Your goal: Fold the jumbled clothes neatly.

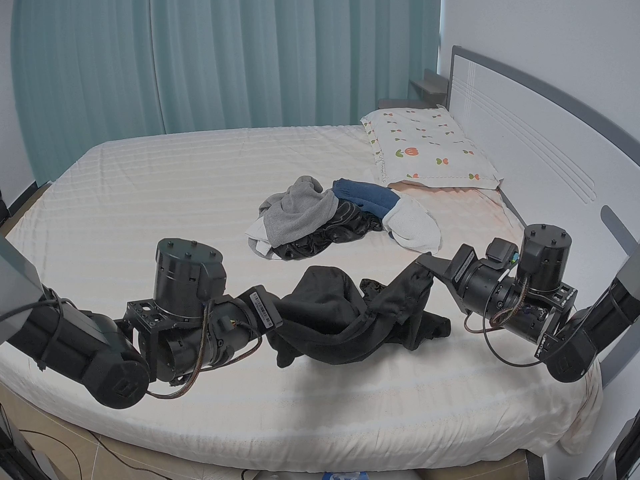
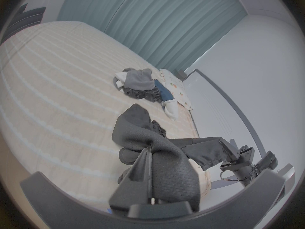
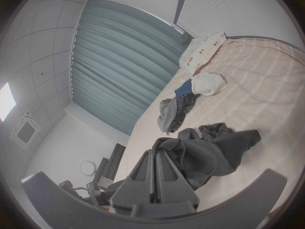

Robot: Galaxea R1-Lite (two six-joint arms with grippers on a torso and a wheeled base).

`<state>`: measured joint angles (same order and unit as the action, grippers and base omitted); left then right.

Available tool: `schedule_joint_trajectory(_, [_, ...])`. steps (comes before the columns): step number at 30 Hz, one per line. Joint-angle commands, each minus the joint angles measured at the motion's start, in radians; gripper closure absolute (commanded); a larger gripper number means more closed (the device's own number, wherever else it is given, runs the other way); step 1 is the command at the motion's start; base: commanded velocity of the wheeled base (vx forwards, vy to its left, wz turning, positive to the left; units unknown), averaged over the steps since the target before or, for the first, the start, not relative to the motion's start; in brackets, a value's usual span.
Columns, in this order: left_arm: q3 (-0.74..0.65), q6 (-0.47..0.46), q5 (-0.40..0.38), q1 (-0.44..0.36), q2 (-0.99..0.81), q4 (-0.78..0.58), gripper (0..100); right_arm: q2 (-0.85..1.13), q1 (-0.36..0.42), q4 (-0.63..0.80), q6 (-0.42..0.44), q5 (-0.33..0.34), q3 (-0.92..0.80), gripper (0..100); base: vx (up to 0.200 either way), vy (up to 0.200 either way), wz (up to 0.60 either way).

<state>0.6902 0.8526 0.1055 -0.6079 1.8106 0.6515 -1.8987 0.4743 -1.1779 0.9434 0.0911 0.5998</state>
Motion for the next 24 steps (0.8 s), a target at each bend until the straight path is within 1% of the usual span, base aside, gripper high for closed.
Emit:
schedule_joint_trajectory(1, [-0.028,0.01,-0.007,0.008,0.03,0.007,100,-0.006,0.007,0.004,0.005,-0.001,-0.021,100,0.0,0.0,0.0])
schedule_joint_trajectory(11, [-0.034,0.128,-0.012,0.01,0.07,0.008,100,0.001,0.009,0.0,0.006,-0.008,-0.052,100,0.0,0.0,0.0])
schedule_joint_trajectory(17, [-0.052,0.151,-0.018,0.008,0.068,0.01,100,-0.006,0.009,-0.008,0.006,-0.01,-0.074,100,-0.2,0.0,0.0])
schedule_joint_trajectory(20, [-0.057,0.161,-0.02,0.008,0.067,0.011,100,-0.006,0.009,-0.008,0.006,-0.01,-0.075,100,0.0,0.0,0.0])
schedule_joint_trajectory(24, [-0.074,0.168,-0.044,0.01,0.073,0.013,100,-0.01,0.006,-0.006,0.006,-0.01,-0.078,100,0.0,0.0,0.0])
